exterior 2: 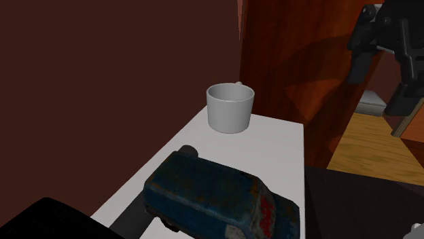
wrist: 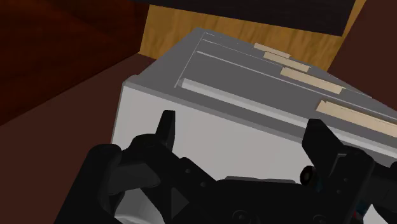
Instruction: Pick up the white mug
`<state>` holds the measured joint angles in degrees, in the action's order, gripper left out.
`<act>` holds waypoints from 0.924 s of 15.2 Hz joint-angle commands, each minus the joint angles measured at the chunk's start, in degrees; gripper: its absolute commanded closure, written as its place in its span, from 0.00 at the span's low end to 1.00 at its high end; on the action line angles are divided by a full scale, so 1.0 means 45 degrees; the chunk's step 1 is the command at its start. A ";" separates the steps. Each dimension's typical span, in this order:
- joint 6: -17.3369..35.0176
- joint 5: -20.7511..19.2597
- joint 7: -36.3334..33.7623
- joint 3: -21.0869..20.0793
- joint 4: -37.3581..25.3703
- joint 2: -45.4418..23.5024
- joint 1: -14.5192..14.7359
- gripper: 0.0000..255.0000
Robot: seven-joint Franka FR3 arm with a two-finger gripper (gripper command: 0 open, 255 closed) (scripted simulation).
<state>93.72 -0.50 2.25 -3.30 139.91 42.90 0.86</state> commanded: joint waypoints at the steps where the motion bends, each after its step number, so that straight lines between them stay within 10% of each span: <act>1: 0.0000 0.0000 0.0000 0.0000 0.0000 0.0000 0.0000 0.00; 14: 0.2207 -0.0545 0.0833 0.0570 -0.4530 -0.6595 -0.0457 0.00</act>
<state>103.27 -2.91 6.07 -0.65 121.89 15.96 -1.23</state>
